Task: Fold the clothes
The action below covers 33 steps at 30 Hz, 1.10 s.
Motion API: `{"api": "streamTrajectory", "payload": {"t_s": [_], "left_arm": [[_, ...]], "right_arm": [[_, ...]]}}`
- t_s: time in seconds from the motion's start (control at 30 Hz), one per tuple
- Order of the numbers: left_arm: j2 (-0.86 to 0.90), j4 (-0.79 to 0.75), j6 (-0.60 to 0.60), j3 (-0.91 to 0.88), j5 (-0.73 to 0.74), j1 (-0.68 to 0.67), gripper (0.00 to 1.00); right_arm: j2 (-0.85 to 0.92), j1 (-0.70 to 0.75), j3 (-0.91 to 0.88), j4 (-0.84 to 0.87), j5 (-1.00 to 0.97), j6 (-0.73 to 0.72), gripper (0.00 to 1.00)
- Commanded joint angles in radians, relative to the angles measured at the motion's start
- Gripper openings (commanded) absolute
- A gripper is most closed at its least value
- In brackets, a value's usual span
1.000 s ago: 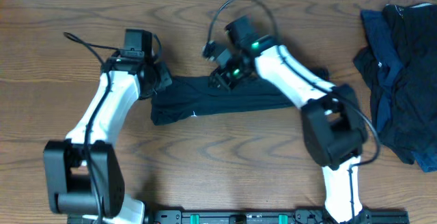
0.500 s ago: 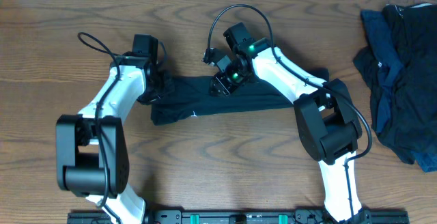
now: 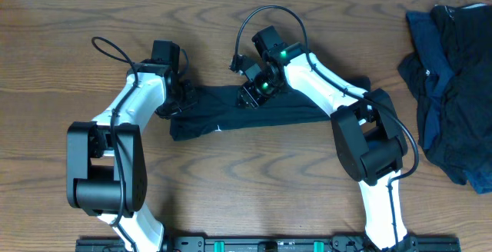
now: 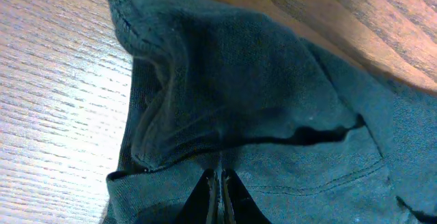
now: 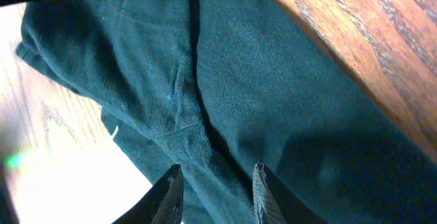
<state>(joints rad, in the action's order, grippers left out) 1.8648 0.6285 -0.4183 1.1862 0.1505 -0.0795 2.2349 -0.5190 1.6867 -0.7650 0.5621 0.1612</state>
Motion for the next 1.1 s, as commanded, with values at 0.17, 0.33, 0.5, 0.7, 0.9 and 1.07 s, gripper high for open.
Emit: {"api": "streamTrajectory", "payload": {"t_s": [0.17,0.33,0.5,0.7,0.9,1.07], "left_arm": [[0.008,0.003,0.006,-0.004,-0.002,0.003,0.06],[0.008,0.003,0.006,-0.004,-0.002,0.003,0.06],[0.008,0.003,0.006,-0.004,-0.002,0.003,0.06],[0.008,0.003,0.005,-0.004,-0.002,0.003,0.06],[0.008,0.003,0.006,-0.004,-0.002,0.003,0.06],[0.008,0.004,0.005,-0.004,-0.002,0.003,0.06]], "right_arm": [[0.034,-0.011,0.007,0.002,0.024,-0.06,0.34],[0.039,-0.011,0.007,0.006,0.056,-0.059,0.43],[0.039,0.004,0.038,-0.051,0.108,0.016,0.5],[0.039,0.045,0.115,-0.271,0.08,0.307,0.55],[0.047,0.021,0.118,-0.352,0.027,0.604,0.6],[0.082,-0.006,0.119,-0.349,-0.039,0.641,0.64]]}}
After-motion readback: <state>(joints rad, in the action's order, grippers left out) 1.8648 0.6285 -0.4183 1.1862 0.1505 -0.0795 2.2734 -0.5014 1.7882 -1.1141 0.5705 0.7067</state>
